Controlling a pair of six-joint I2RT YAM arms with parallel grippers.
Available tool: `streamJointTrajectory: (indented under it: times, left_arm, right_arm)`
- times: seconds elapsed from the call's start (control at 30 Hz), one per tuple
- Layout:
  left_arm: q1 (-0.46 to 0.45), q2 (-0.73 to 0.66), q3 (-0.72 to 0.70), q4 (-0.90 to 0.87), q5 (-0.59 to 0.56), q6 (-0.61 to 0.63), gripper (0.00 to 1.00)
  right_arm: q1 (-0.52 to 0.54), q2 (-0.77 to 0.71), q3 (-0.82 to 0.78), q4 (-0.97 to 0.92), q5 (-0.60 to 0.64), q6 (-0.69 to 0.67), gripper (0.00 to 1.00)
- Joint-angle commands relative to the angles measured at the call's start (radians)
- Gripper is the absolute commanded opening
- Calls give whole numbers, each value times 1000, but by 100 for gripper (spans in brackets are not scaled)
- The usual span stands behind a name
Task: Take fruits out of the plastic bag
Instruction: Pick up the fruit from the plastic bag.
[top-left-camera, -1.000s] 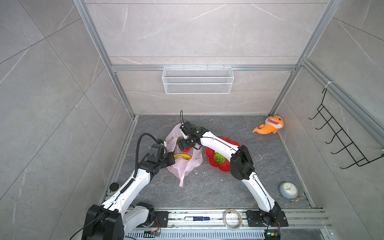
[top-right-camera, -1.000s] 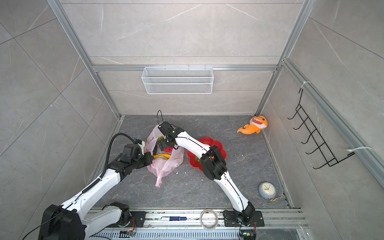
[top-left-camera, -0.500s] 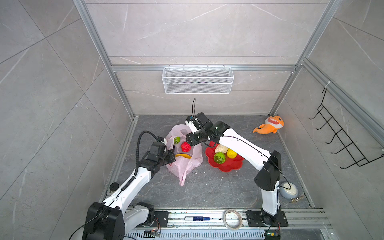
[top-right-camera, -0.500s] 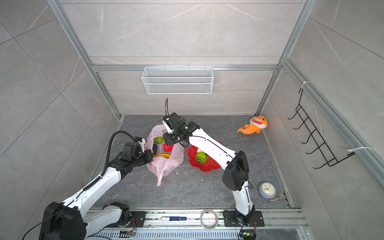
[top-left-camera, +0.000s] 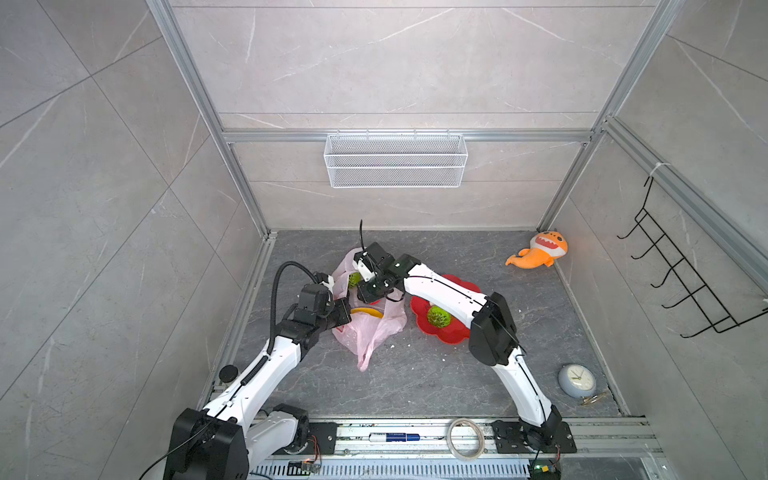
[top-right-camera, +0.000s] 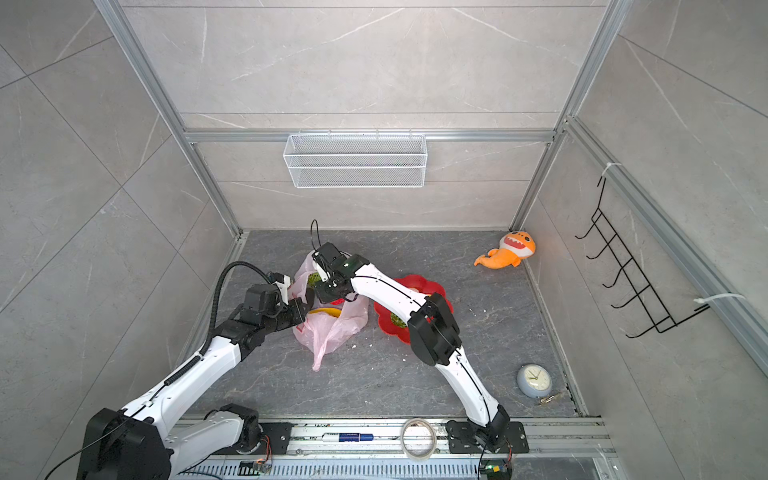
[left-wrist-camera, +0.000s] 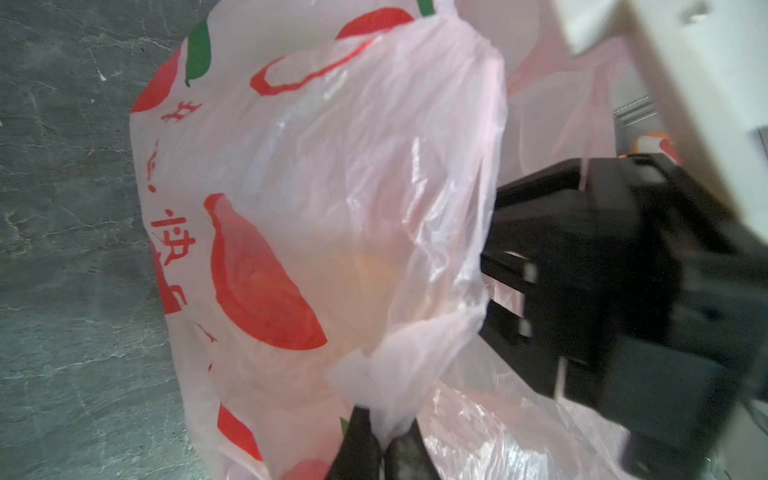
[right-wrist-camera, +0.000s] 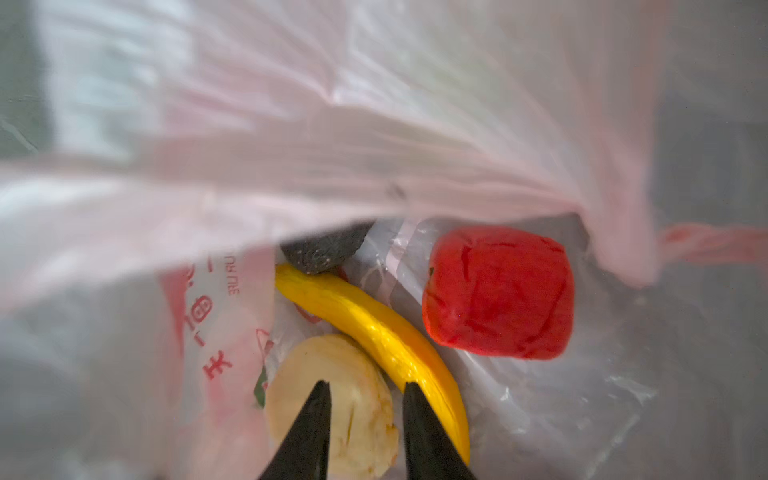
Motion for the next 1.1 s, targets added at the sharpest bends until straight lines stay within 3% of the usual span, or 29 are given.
streamJointTrajectory:
  times: [0.0, 0.2, 0.57, 1.07]
  left_arm:
    - [-4, -23, -7, 17, 53, 22, 0]
    - [-3, -49, -28, 13, 48, 23, 0]
    - [-3, -38, -38, 23, 32, 21, 0]
    - [-3, 1, -31, 43, -15, 7, 0]
  right_arm:
    - [5, 66, 118, -40, 20, 12, 35]
    - [5, 142, 238, -86, 112, -12, 44]
    - [-17, 187, 287, -147, 200, -58, 85]
    - [-31, 245, 262, -171, 245, -38, 92]
